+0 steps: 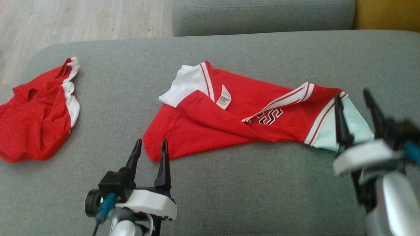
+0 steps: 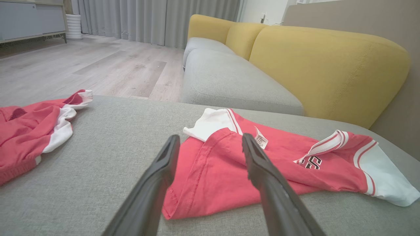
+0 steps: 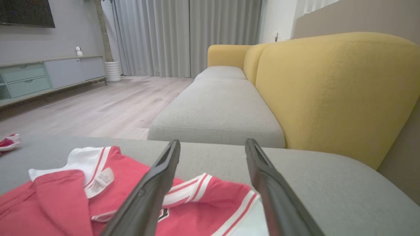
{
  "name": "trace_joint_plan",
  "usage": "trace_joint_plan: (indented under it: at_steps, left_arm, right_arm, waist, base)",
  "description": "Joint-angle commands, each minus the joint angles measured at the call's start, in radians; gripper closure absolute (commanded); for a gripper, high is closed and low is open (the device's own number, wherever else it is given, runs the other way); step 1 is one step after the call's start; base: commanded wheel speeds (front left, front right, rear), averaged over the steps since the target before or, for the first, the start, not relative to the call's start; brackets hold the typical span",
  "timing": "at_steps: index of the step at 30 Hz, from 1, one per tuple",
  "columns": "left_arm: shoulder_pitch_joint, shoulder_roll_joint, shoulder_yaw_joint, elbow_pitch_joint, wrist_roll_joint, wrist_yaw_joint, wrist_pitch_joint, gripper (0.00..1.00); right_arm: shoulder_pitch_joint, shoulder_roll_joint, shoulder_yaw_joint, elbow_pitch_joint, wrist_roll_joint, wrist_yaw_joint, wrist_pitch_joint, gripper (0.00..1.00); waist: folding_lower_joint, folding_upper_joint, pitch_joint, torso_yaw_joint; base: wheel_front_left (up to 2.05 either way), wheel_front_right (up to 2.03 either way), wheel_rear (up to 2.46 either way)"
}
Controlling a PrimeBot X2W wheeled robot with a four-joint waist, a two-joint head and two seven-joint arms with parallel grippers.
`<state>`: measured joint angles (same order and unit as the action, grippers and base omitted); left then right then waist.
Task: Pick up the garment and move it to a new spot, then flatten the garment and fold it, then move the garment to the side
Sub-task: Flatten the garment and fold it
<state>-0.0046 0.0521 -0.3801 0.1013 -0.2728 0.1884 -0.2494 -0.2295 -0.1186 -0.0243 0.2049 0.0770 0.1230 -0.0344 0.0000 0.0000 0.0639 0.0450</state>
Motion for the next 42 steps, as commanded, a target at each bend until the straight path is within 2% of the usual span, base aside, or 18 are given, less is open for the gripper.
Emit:
trace_joint_plan:
  at_steps: [1,7,17,26,29,33,39,42]
  left_arm:
    - [-0.027,-0.002,0.029,-0.031,0.004,-0.001,-0.012,0.0]
    - [-0.021,-0.002,0.044,-0.021,0.015,-0.011,-0.012,0.0]
    - [-0.007,-0.002,0.057,-0.009,0.029,-0.02,-0.012,0.0]
    - [-0.049,-0.002,0.049,0.027,0.033,-0.041,-0.012,0.0]
    - [-0.124,-0.002,0.016,0.112,0.037,-0.063,-0.012,0.0]
    - [-0.306,-0.002,-0.031,0.234,0.029,-0.084,0.025,0.0]
    - [-0.576,-0.002,-0.091,0.445,0.008,-0.113,0.158,0.0]
    - [-0.706,0.006,-0.098,0.609,0.007,-0.123,0.252,0.0]
  right_arm:
    - [0.053,0.021,0.012,-0.079,-0.026,0.008,-0.054,0.0]
    - [0.243,0.063,-0.029,-0.115,-0.057,0.008,-0.197,0.0]
    - [0.326,0.068,-0.039,-0.088,-0.05,0.008,-0.227,0.0]
    - [0.303,0.068,-0.012,-0.09,-0.047,0.008,-0.227,0.0]
    - [0.288,0.068,0.002,-0.097,-0.048,0.008,-0.227,0.0]
    - [0.265,0.068,0.025,-0.113,-0.048,0.008,-0.227,0.0]
    - [0.22,0.068,0.091,-0.124,-0.038,0.008,-0.227,0.0]
    - [0.201,0.068,0.12,-0.128,-0.023,0.008,-0.227,0.0]
  waist:
    - [0.0,0.0,-0.003,0.006]
    - [0.0,0.0,-0.01,0.013]
    - [0.0,0.0,-0.016,0.01]
    - [0.0,0.0,0.006,-0.01]
    - [0.0,0.0,0.027,-0.023]
    - [0.0,0.0,0.076,-0.048]
    - [0.0,0.0,0.172,-0.107]
    - [0.0,0.0,0.212,-0.142]
  base:
    - [0.0,0.0,0.0]
    - [0.0,0.0,0.0]
    - [0.0,0.0,0.0]
    - [0.0,0.0,0.0]
    - [0.0,0.0,0.0]
    - [0.0,0.0,0.0]
    - [0.0,0.0,0.0]
    - [0.0,0.0,0.0]
